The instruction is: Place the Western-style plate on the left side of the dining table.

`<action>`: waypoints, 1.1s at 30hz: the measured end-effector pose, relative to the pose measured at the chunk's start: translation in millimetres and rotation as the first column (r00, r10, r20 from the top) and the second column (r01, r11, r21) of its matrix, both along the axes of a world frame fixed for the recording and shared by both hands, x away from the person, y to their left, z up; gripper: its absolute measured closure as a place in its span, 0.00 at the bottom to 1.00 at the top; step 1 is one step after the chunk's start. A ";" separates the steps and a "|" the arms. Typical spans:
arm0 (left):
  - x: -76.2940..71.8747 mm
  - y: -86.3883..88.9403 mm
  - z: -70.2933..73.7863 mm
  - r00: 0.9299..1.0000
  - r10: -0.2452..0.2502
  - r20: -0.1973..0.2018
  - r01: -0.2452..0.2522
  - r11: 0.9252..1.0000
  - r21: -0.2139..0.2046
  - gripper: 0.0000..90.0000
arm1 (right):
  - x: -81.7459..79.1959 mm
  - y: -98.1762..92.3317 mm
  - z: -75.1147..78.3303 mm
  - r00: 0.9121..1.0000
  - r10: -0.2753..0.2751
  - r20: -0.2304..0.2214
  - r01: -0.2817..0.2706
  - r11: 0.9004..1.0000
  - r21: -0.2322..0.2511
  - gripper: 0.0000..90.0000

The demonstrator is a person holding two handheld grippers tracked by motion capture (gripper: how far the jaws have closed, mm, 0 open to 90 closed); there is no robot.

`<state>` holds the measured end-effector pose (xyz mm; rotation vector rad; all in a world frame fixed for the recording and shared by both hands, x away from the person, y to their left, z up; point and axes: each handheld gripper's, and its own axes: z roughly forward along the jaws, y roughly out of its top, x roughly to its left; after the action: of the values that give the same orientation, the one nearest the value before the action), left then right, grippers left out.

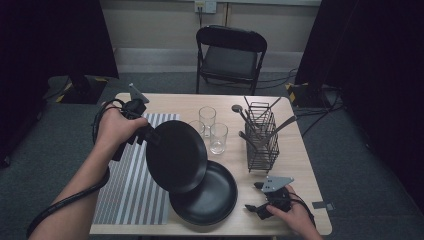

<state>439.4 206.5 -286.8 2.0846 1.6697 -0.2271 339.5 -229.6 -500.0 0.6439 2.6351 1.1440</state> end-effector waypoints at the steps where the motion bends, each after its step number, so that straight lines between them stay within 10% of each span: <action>1: 0.1 1.6 0.3 1.000 -0.002 0.007 0.002 1.000 0.007 0.89 | 0.0 0.0 0.0 1.000 -0.001 0.000 0.001 1.000 0.000 0.15; 33: 8.6 54.7 -2.8 0.987 0.158 -0.007 -0.158 0.987 0.009 0.88 | 0.0 0.0 0.0 1.000 -0.001 0.000 0.001 1.000 0.000 0.15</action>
<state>448.0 261.2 -289.5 1.9471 1.8320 -0.1773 339.5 -229.7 -500.0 0.6452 2.6348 1.1440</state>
